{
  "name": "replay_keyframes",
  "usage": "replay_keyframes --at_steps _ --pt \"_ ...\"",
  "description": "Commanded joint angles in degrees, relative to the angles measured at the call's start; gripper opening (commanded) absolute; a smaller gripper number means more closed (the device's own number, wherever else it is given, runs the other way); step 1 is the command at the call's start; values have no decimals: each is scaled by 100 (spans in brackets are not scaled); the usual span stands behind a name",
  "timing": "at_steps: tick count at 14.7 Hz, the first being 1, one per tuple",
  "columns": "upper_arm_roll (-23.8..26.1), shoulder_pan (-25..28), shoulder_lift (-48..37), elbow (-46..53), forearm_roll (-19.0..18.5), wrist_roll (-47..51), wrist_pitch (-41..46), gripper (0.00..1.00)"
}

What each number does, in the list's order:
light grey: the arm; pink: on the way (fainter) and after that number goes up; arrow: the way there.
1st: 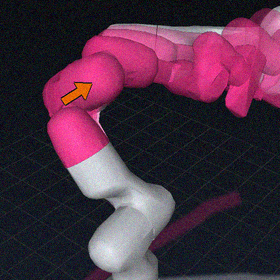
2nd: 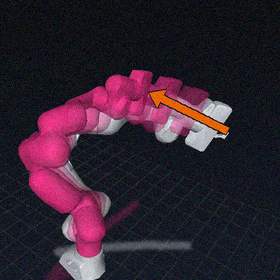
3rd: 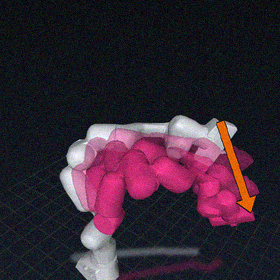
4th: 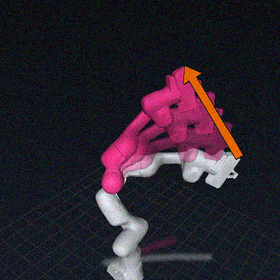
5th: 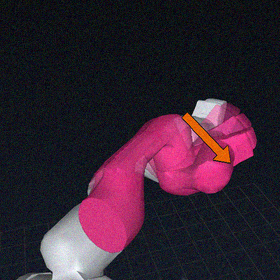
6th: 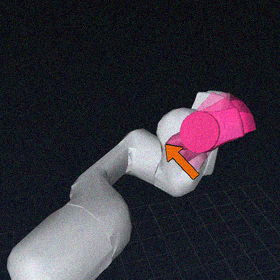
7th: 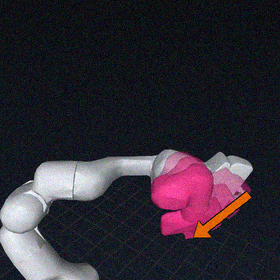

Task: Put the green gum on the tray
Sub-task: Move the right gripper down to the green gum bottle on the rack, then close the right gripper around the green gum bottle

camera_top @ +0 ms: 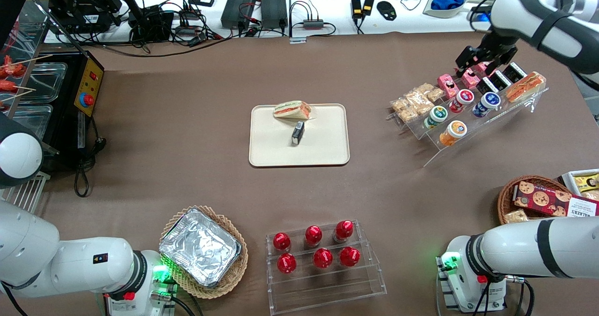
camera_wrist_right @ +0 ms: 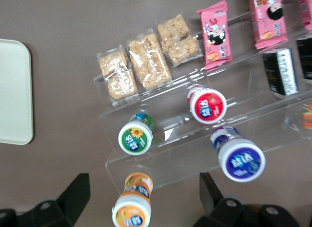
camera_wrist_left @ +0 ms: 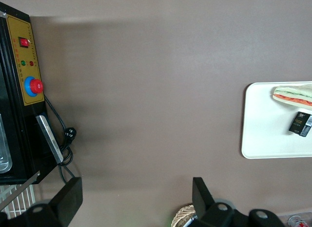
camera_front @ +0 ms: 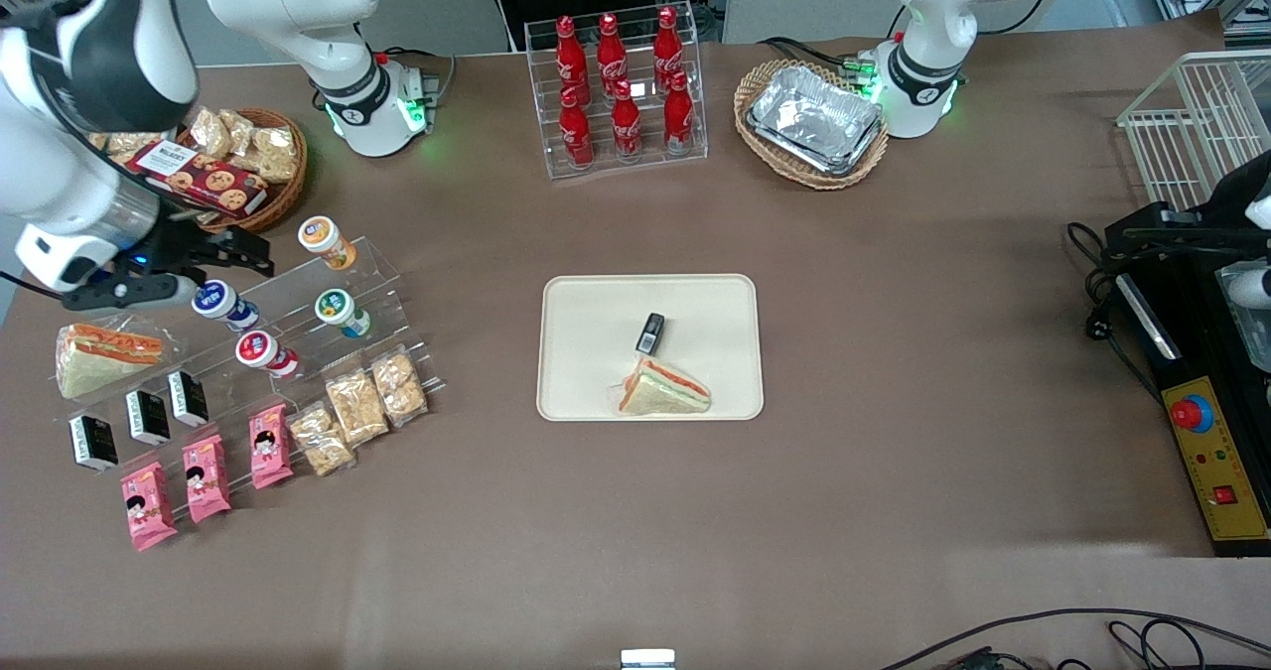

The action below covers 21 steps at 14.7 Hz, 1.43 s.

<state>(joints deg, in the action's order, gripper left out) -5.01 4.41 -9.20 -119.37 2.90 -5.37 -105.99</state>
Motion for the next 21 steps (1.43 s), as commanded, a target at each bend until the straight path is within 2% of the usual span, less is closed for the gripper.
replay_keyframes --at_steps 1,8,12,19,21 --pt "52 43 -3 -718 -18 97 -815 100" --pt "52 341 682 -1115 9 158 -1634 100" --pt "52 342 946 -1159 9 159 -1916 100" --pt "52 350 956 -1440 9 167 -2189 100" --pt "52 350 947 -1449 0 167 -2180 96"
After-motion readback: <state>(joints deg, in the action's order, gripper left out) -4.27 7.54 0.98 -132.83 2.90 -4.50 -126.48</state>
